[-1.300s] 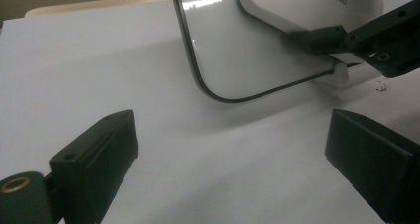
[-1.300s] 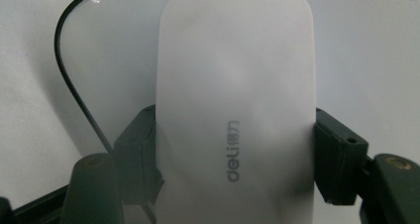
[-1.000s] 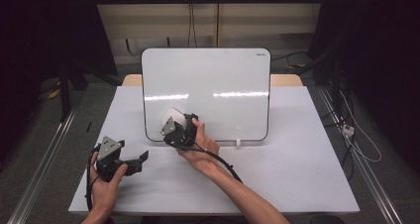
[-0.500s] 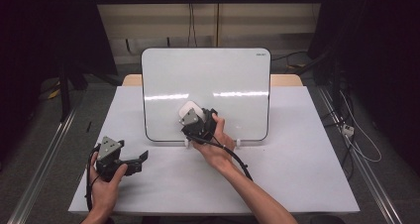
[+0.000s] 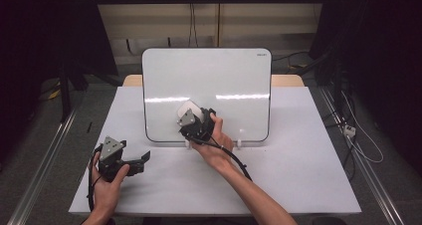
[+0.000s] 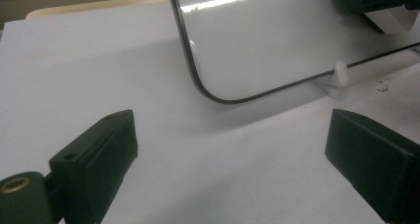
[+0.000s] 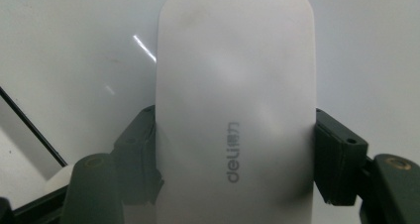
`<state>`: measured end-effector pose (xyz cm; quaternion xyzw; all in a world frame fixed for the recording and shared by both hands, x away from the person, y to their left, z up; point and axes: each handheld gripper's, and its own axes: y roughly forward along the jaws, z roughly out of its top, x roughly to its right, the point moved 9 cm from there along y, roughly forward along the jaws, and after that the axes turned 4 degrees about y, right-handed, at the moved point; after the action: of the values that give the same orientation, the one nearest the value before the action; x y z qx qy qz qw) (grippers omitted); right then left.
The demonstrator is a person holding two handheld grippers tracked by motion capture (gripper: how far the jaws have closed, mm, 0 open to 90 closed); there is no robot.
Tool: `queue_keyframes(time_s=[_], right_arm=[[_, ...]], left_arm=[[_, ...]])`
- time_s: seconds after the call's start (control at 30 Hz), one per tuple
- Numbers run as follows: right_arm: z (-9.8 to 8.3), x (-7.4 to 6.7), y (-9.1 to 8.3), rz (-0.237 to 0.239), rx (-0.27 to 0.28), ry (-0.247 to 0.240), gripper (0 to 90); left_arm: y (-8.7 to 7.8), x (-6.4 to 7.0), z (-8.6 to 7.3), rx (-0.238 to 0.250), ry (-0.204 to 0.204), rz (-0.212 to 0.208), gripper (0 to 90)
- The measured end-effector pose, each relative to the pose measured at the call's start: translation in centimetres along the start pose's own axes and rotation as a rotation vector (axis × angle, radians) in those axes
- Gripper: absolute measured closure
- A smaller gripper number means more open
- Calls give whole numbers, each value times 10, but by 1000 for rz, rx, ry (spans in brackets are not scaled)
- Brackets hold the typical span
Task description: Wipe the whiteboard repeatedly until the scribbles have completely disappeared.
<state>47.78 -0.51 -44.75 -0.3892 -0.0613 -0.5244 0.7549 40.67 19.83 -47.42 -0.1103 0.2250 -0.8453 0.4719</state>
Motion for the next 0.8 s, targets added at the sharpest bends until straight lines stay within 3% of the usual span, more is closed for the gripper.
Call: queue_keyframes(time_s=[0.2, 0.27, 0.5, 0.73, 0.8], right_arm=[[11, -13, 4, 13, 7, -38, 319], [17, -17, 7, 12, 11, -24, 319], [32, -35, 12, 27, 24, -77, 319], [39, -59, 15, 48, 31, -136, 319], [41, -67, 17, 55, 41, -129, 319]], left_arm=[[0, 0, 0, 0, -1, 2, 59], [0, -1, 0, -3, -2, 1, 59], [-1, -2, 0, 4, -5, 2, 59], [-1, -1, 0, 5, -3, -3, 59], [-2, -1, 0, 4, -1, -2, 59]])
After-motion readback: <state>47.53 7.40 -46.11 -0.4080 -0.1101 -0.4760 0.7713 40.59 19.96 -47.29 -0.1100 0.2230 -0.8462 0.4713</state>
